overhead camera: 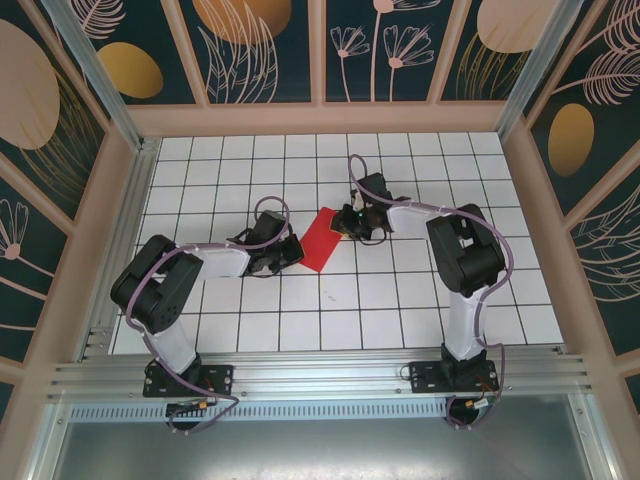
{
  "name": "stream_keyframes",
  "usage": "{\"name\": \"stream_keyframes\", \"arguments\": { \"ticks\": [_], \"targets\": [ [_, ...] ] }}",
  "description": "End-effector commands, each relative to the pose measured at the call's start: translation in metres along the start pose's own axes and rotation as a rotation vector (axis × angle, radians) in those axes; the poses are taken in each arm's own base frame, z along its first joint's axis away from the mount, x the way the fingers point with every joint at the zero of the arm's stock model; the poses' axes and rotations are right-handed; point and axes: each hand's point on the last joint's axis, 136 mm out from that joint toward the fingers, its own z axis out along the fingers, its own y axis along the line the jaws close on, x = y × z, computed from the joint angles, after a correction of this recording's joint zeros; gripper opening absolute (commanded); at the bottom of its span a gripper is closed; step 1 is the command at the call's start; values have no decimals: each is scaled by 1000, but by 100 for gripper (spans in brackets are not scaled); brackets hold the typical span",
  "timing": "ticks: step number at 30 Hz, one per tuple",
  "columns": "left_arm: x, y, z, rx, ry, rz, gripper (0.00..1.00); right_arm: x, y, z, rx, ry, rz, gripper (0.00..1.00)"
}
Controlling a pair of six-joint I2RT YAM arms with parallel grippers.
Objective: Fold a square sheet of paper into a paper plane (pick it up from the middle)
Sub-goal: Fold the triangle a second time at the center of the table.
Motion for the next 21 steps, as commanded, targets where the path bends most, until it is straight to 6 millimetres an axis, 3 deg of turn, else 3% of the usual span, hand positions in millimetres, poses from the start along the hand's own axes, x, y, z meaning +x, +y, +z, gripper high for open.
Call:
{"name": "stream_keyframes", "arguments": {
  "ticks": [1, 10, 17, 21],
  "targets": [
    [-1, -3, 3, -7, 8, 27, 5, 18, 10, -5, -15, 32, -26, 22],
    [-3, -10, -1, 17, 8, 30, 7, 31, -17, 10, 56, 68, 20, 20],
    [-2, -41, -10, 160, 26, 39, 32, 36, -29, 19, 89, 91, 37, 19],
    [-2, -61, -15, 258, 38, 48, 38, 39, -33, 22, 98, 101, 39, 19]
  ]
}}
